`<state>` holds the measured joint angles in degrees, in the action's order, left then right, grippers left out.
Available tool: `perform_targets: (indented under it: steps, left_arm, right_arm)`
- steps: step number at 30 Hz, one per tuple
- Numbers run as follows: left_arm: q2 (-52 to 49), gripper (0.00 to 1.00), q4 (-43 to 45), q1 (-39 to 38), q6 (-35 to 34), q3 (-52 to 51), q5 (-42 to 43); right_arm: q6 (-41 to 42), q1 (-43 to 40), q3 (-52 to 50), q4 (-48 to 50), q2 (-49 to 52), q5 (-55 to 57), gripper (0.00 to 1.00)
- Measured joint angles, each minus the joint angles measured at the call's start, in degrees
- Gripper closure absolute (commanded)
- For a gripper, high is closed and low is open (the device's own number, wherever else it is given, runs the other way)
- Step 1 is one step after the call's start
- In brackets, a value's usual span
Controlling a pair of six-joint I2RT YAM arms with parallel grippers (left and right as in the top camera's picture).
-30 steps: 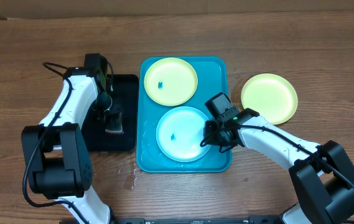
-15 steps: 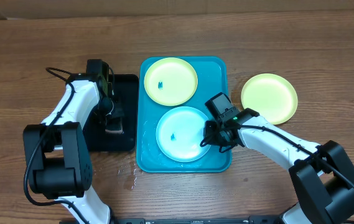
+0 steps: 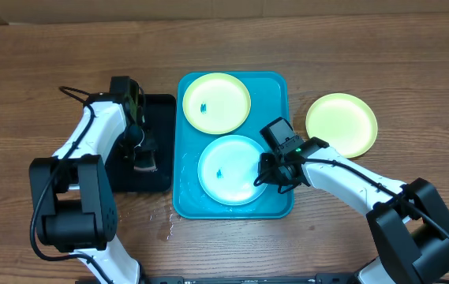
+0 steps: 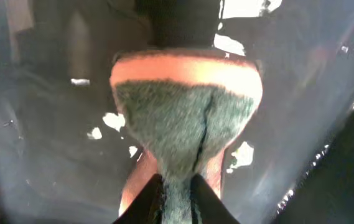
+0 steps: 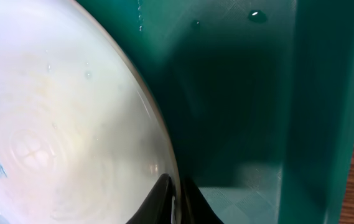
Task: Clean dirty plates on tray and stack at the side
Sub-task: 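Lift the sponge with the left gripper and carry it toward the teal tray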
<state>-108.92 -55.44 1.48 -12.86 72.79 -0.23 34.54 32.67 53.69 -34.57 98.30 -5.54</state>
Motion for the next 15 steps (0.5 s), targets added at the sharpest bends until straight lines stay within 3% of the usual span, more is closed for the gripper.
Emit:
perform_targets:
  steps: [11, 13, 14, 15]
  left_arm:
    - [0.0, 0.76, 0.4, -0.3, 0.0, 0.7, 0.0]
    - [0.0, 0.84, 1.7, -0.8, 0.0, -0.2, 0.0]
    - [0.0, 0.96, 2.1, -0.8, 0.0, -0.7, 0.0]
    - [0.0, 0.96, 2.6, -1.0, 0.2, -1.2, 0.0]
  right_arm:
    - [0.0, 0.0, 0.0, 0.0, 0.0, 0.0, 0.92]
    - [0.0, 0.0, 0.0, 0.0, 0.0, 0.0, 0.92]
    - [0.0, 0.0, 0.0, 0.0, 0.0, 0.0, 0.92]
    - [0.0, 0.0, 0.0, 0.0, 0.0, 0.0, 0.92]
